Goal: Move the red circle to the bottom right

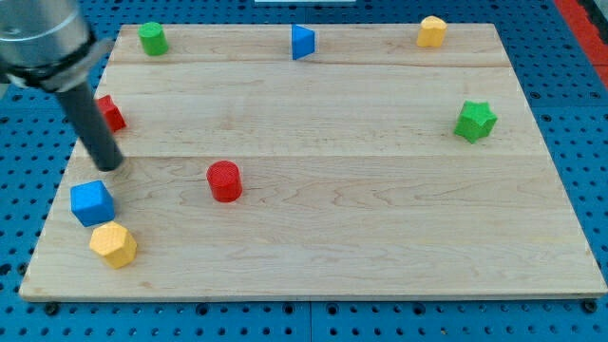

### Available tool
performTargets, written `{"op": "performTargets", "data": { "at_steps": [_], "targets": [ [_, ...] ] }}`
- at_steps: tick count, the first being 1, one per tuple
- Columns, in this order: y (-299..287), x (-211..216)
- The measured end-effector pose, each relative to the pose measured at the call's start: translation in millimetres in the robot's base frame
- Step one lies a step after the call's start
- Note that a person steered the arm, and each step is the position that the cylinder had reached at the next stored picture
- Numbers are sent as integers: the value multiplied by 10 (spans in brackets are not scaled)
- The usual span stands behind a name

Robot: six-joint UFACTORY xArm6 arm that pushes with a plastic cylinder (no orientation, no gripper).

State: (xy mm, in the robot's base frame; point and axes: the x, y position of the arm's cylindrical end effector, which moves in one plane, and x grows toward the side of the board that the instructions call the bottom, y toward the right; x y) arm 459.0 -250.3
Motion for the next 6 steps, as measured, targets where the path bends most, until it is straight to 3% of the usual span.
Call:
{"op": "performTargets", "data": {
  "at_steps": [2, 3, 6],
  "targets": [
    [2021, 82],
    [2257, 428],
    [1184, 336]
  ]
}}
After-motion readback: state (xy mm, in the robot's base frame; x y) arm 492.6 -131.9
